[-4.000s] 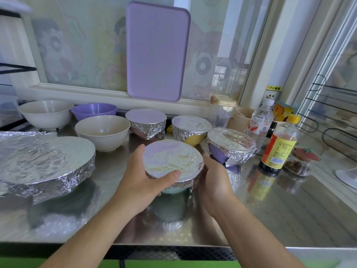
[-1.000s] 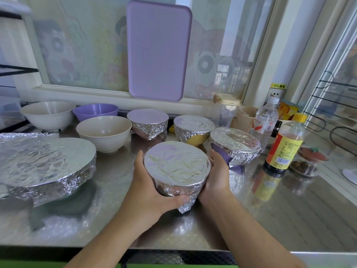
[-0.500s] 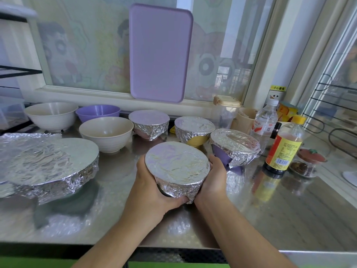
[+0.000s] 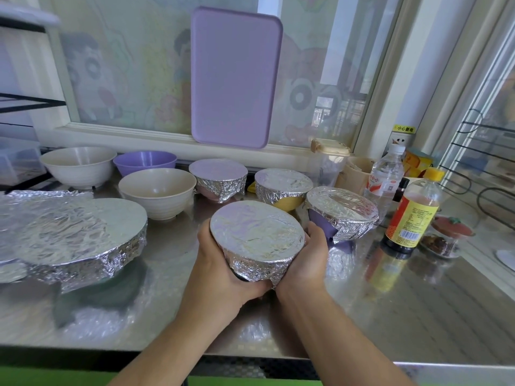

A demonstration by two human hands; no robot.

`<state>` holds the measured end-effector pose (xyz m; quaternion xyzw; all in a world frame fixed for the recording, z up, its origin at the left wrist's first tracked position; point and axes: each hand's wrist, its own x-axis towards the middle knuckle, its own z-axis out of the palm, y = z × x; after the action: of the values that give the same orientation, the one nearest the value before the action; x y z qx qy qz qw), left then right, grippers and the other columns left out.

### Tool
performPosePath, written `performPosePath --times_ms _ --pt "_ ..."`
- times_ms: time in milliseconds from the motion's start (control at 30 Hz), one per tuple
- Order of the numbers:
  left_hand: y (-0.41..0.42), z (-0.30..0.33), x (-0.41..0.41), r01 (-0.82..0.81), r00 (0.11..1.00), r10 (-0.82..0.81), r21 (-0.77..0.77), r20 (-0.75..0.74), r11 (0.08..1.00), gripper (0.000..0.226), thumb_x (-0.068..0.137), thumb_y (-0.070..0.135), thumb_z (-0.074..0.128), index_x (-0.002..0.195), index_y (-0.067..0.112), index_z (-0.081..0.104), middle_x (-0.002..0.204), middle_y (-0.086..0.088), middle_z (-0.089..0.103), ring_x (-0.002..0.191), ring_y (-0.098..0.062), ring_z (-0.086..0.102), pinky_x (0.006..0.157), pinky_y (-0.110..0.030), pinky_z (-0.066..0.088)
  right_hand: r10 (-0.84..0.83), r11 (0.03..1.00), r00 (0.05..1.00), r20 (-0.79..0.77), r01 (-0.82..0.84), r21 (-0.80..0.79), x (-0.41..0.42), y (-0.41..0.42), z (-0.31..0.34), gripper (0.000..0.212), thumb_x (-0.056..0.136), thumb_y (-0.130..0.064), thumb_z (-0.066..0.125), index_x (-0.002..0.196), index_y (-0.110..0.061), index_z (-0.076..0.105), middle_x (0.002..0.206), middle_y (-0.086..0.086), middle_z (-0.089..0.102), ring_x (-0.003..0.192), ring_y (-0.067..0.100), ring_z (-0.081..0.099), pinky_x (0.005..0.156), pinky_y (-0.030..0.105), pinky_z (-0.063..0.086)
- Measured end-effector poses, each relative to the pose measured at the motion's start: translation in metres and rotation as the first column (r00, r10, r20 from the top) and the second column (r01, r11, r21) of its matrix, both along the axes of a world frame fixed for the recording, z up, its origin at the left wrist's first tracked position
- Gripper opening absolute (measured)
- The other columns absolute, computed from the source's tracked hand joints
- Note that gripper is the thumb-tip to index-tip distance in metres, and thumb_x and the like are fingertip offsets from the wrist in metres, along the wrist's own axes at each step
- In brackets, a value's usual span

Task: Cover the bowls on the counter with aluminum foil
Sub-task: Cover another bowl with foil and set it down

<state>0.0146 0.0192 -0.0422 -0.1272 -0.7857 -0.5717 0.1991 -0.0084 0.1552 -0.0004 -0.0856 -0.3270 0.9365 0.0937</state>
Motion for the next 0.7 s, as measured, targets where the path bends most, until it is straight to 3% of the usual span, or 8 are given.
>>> performPosePath --times_ms 133,267,400,533,700 --pt "0.001 0.001 0.001 0.008 1.0 -0.008 0.007 0.017 1.0 0.131 0.041 0.054 0.102 0.144 0.048 0.02 0.141 0.028 0.052 0.123 0.015 0.051 0.087 0.0 0.041 -0.022 1.0 1.0 0.012 0.022 -0.004 0.001 -0.001 0.0 0.066 0.11 -0.035 0.033 0.07 -0.018 0.083 0.085 0.007 0.078 0.073 0.023 0.077 0.076 0.035 0.054" --pt "-0.004 -0.002 -0.001 0.074 0.995 -0.072 -0.038 0.062 0.997 0.13 0.045 0.046 0.103 0.14 0.057 0.014 0.141 0.028 0.048 0.124 0.013 0.051 0.088 -0.003 0.044 -0.052 0.998 0.997 0.055 0.051 0.026 0.0 0.002 -0.001 0.052 0.108 -0.036 0.037 0.08 -0.016 0.077 0.084 0.008 0.075 0.069 0.023 0.074 0.072 0.033 0.051" --pt "-0.004 -0.001 -0.001 0.138 0.988 -0.133 -0.075 0.073 0.988 0.145 0.04 0.047 0.104 0.147 0.058 0.007 0.146 0.031 0.04 0.137 0.005 0.044 0.112 -0.024 0.041 -0.057 0.997 0.997 0.049 0.055 0.045 0.0 0.007 0.0 0.044 0.106 -0.039 0.039 0.101 -0.013 0.074 0.099 0.012 0.076 0.083 0.028 0.075 0.077 0.034 0.054" --pt "0.001 -0.004 -0.002 0.092 0.994 -0.09 -0.03 0.054 0.995 0.148 0.033 0.051 0.107 0.15 0.051 0.017 0.148 0.029 0.043 0.138 0.002 0.048 0.112 -0.036 0.047 -0.038 0.996 0.998 0.057 0.034 0.079 -0.001 -0.001 -0.002 0.043 0.109 -0.032 0.038 0.095 -0.014 0.075 0.092 0.009 0.078 0.081 0.026 0.076 0.075 0.034 0.057" --pt "-0.001 -0.004 0.0 0.053 0.998 -0.051 -0.058 0.044 0.997 0.14 0.041 0.053 0.104 0.15 0.05 0.015 0.148 0.029 0.041 0.138 0.005 0.044 0.113 -0.033 0.045 -0.063 0.993 0.997 0.038 0.059 0.103 -0.002 -0.003 -0.002 0.034 0.107 -0.028 0.046 0.102 -0.013 0.077 0.102 0.012 0.076 0.091 0.029 0.074 0.085 0.038 0.056"
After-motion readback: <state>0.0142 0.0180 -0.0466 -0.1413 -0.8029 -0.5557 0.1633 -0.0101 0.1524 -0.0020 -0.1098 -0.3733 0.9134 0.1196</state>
